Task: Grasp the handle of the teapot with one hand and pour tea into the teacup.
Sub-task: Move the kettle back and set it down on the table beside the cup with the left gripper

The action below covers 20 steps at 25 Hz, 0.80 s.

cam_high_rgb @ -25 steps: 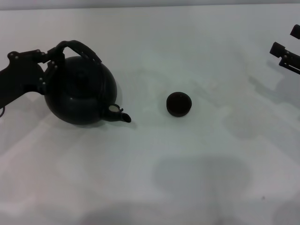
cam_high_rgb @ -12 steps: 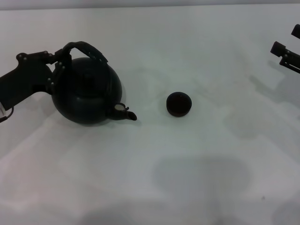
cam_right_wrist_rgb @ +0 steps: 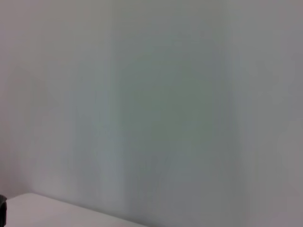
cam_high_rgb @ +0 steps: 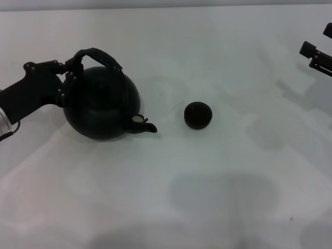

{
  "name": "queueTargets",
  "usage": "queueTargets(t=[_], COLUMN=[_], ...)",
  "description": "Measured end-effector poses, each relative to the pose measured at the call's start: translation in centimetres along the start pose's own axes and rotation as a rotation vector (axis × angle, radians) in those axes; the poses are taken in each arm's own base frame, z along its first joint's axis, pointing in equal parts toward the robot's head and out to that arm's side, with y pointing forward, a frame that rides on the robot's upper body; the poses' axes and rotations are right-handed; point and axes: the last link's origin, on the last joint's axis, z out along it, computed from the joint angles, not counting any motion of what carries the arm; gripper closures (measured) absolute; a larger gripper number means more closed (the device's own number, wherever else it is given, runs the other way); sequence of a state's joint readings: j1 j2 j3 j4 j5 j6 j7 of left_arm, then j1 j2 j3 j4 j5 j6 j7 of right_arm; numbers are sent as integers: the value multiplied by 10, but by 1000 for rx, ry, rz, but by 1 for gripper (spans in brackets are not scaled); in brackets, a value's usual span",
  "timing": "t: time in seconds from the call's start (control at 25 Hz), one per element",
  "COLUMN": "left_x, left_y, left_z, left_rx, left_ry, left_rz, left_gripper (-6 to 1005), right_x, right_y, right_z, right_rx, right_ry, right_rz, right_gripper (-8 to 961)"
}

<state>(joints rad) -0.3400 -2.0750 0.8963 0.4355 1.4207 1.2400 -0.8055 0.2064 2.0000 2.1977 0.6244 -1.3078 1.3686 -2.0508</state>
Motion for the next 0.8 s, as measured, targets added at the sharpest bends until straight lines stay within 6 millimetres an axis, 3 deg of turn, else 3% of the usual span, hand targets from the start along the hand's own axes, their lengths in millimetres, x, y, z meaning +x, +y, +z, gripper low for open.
queueTargets(t=[0.8], left_x=[-12], left_y=[6], left_z=[-10], left_rx=[11], left_ry=[-24], left_rz=[-29], left_gripper=[875], right_x=[-4], right_y=[-5], right_z=[2], right_rx=[6], right_ry=[4], right_rz=[-15], right_gripper=[112])
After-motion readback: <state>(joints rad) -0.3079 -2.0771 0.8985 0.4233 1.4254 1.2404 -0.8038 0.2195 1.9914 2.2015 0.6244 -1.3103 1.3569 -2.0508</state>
